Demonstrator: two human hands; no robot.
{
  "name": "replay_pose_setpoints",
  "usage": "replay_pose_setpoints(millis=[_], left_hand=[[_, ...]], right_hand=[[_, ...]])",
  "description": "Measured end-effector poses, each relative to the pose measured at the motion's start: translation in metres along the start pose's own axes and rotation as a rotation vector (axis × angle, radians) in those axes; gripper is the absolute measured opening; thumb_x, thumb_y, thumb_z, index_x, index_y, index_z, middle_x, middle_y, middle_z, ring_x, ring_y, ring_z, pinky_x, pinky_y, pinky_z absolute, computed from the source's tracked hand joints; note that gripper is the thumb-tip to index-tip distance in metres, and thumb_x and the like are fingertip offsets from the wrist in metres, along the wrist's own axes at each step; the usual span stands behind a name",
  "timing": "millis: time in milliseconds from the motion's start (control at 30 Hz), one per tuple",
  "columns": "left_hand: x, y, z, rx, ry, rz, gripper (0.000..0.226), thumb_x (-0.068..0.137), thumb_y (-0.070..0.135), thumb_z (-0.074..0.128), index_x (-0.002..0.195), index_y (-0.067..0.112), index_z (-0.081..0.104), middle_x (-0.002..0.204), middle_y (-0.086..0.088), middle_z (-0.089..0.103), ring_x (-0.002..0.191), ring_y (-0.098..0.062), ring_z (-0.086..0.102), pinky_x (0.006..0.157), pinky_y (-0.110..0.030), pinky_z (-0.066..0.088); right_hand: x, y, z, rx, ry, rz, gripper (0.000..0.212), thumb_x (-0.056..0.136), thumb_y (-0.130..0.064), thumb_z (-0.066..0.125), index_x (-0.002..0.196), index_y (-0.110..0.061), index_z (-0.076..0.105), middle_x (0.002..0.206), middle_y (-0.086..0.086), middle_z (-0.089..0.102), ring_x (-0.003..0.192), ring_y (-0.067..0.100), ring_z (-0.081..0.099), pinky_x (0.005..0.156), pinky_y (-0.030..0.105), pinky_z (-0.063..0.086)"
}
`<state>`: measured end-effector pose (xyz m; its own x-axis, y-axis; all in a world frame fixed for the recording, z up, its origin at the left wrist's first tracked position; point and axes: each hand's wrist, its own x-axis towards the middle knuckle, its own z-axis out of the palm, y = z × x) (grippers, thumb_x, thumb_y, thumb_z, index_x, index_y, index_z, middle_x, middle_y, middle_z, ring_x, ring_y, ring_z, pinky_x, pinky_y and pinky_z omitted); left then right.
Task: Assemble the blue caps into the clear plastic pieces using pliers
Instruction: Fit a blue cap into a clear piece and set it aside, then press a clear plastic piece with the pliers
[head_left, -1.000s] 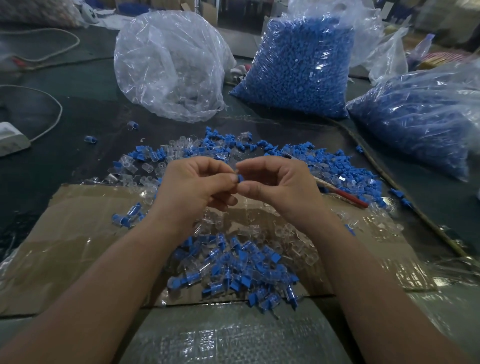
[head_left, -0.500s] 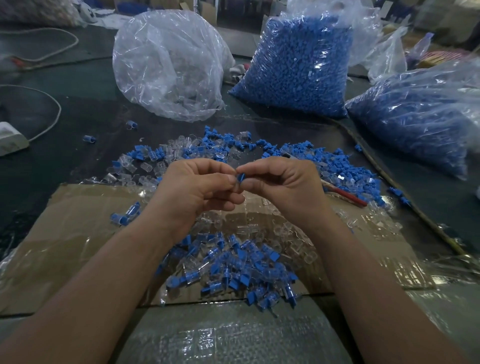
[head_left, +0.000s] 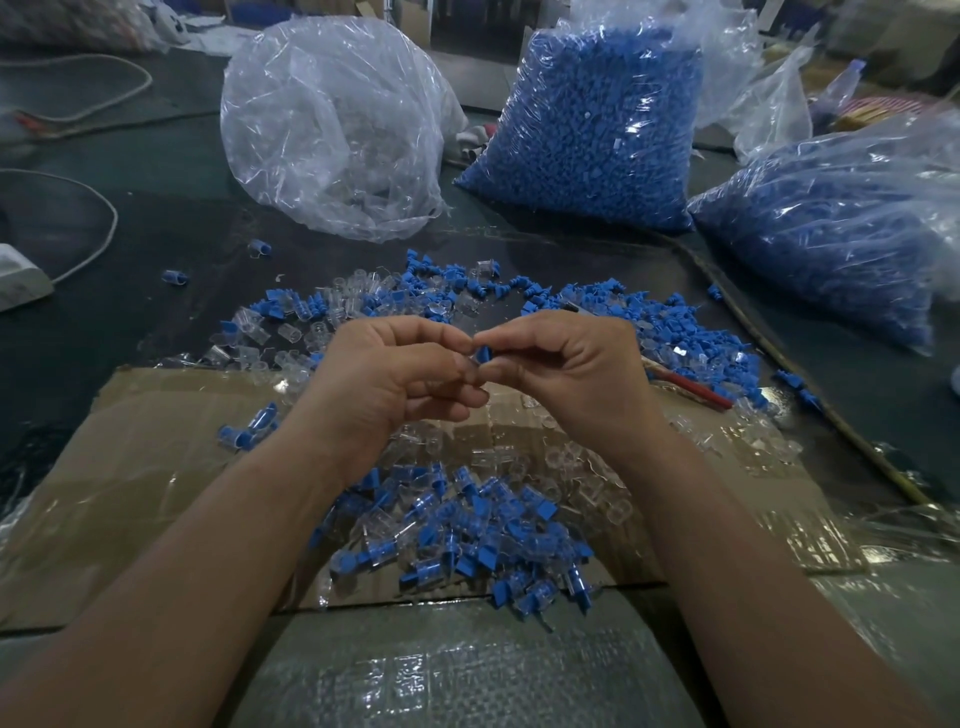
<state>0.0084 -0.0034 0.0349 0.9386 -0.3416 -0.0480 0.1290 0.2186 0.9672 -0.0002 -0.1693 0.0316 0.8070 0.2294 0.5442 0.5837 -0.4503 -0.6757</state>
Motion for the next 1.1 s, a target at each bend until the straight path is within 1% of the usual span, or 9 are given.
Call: replay_pose_setpoints(millis=[200,300,533,633,733,867,967,1033,1100], left_hand=[[-0.001,0.0,0.001,0.074,0.021,0.0,0.018,0.056,0.01,0.066,0.073,0.004,0.061,0.058,-0.008,0.068,0.048,-0.015,0.064,0.044,-0.019,0.05],[-0.001,0.0,0.0,0.113,0.029,-0.007,0.008,0.066,-0.002,0.066,0.068,0.004,0.061,0.055,-0.008,0.065,0.046,-0.015,0.063,0.042,-0.019,0.049],[0.0,0.0,0.001,0.144,0.041,-0.001,0.017,0.075,-0.009,0.06,0.065,0.005,0.061,0.051,-0.007,0.063,0.043,-0.015,0.06,0.041,-0.019,0.048],[0.0,-0.001,0.002,0.117,0.041,-0.002,0.016,0.075,-0.008,0.06,0.066,0.004,0.06,0.051,-0.007,0.063,0.043,-0.014,0.06,0.041,-0.018,0.048],[0.0,-0.002,0.003,0.097,0.053,0.003,0.014,0.075,-0.007,0.062,0.066,0.004,0.06,0.054,-0.007,0.065,0.044,-0.014,0.061,0.042,-0.018,0.048],[0.0,-0.002,0.001,0.079,0.074,0.018,0.015,0.075,-0.006,0.062,0.065,0.005,0.061,0.056,-0.008,0.066,0.048,-0.015,0.062,0.044,-0.02,0.05],[0.0,-0.002,0.001,0.076,0.074,0.02,0.013,0.074,-0.005,0.063,0.066,0.005,0.061,0.057,-0.009,0.066,0.049,-0.016,0.063,0.044,-0.02,0.05],[0.0,-0.002,0.001,0.068,0.078,0.018,0.013,0.074,-0.005,0.063,0.066,0.005,0.061,0.057,-0.009,0.066,0.049,-0.016,0.063,0.044,-0.02,0.05],[0.0,-0.002,0.001,0.066,0.08,0.021,0.013,0.074,-0.005,0.063,0.066,0.005,0.06,0.057,-0.008,0.066,0.048,-0.015,0.063,0.044,-0.02,0.05]], right_hand=[[0.001,-0.002,0.001,-0.043,-0.035,-0.028,0.024,0.072,-0.005,0.072,0.096,-0.003,0.07,0.084,-0.001,0.068,0.078,0.006,0.065,0.07,0.015,0.052],[0.001,-0.004,0.002,-0.065,-0.05,-0.062,0.023,0.071,-0.006,0.072,0.094,-0.003,0.071,0.084,-0.002,0.067,0.078,0.008,0.065,0.071,0.018,0.053],[0.001,-0.005,0.002,-0.052,-0.07,-0.058,0.026,0.069,-0.006,0.074,0.095,-0.003,0.07,0.085,-0.003,0.067,0.078,0.008,0.066,0.072,0.021,0.054],[0.0,-0.006,-0.001,-0.006,-0.104,0.042,0.03,0.069,-0.014,0.075,0.097,-0.012,0.069,0.082,-0.01,0.067,0.077,0.003,0.065,0.07,0.015,0.052],[0.0,-0.008,-0.006,0.022,-0.082,0.227,0.028,0.065,-0.037,0.068,0.092,-0.03,0.065,0.079,-0.021,0.063,0.076,0.0,0.065,0.068,0.012,0.051],[0.003,0.005,-0.031,-0.246,0.073,0.388,0.009,0.076,-0.035,0.068,0.084,-0.034,0.065,0.072,-0.022,0.061,0.068,0.0,0.062,0.059,0.008,0.047],[0.0,0.023,-0.054,-0.426,0.09,0.631,0.039,0.077,-0.037,0.07,0.11,-0.018,0.064,0.093,-0.011,0.065,0.082,0.0,0.058,0.071,0.013,0.042],[-0.003,0.033,-0.065,-0.529,-0.032,0.804,0.063,0.074,-0.042,0.072,0.127,-0.014,0.052,0.123,0.002,0.058,0.107,0.015,0.055,0.087,0.026,0.039],[-0.006,0.037,-0.069,-0.608,-0.176,0.924,0.079,0.068,-0.051,0.073,0.134,-0.016,0.044,0.135,0.003,0.049,0.117,0.022,0.048,0.092,0.032,0.037]])
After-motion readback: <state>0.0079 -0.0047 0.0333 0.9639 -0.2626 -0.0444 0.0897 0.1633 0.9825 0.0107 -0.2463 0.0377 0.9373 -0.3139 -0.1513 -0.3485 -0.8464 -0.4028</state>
